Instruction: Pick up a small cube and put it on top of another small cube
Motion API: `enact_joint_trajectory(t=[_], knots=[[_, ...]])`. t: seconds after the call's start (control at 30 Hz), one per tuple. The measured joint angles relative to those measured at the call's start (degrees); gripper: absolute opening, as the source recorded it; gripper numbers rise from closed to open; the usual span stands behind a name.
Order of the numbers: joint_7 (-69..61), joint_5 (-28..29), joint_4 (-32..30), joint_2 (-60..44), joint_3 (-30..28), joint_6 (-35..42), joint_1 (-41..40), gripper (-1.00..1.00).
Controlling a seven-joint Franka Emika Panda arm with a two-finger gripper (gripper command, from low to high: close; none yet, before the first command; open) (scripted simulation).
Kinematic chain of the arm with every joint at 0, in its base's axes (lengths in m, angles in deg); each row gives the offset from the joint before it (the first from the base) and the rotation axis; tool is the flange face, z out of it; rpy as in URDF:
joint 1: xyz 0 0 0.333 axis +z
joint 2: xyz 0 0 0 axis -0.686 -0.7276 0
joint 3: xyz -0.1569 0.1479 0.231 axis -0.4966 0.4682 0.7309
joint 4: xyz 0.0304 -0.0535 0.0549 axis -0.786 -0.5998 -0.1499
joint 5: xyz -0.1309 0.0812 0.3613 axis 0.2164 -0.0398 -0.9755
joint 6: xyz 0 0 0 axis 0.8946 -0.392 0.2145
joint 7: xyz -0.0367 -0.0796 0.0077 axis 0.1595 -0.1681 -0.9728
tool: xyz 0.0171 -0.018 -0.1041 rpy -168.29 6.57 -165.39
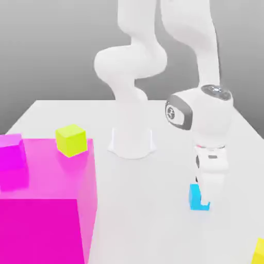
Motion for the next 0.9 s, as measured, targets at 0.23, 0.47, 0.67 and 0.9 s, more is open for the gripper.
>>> enact_joint_trajectory(t=[0.23,0.47,0.67,0.9], knots=[[0.14,0.17,-0.02,0.09,0.02,0.15,-0.05,-1.00],[-2.12,-2.89,-2.33,13.23,1.64,10.98,-0.84,-1.00],[-1.04,-2.93,7.89,10.12,1.52,18.11,-1.34,-1.00],[0.59,-2.76,22.38,3.28,0.99,25.76,-1.35,-1.00]])
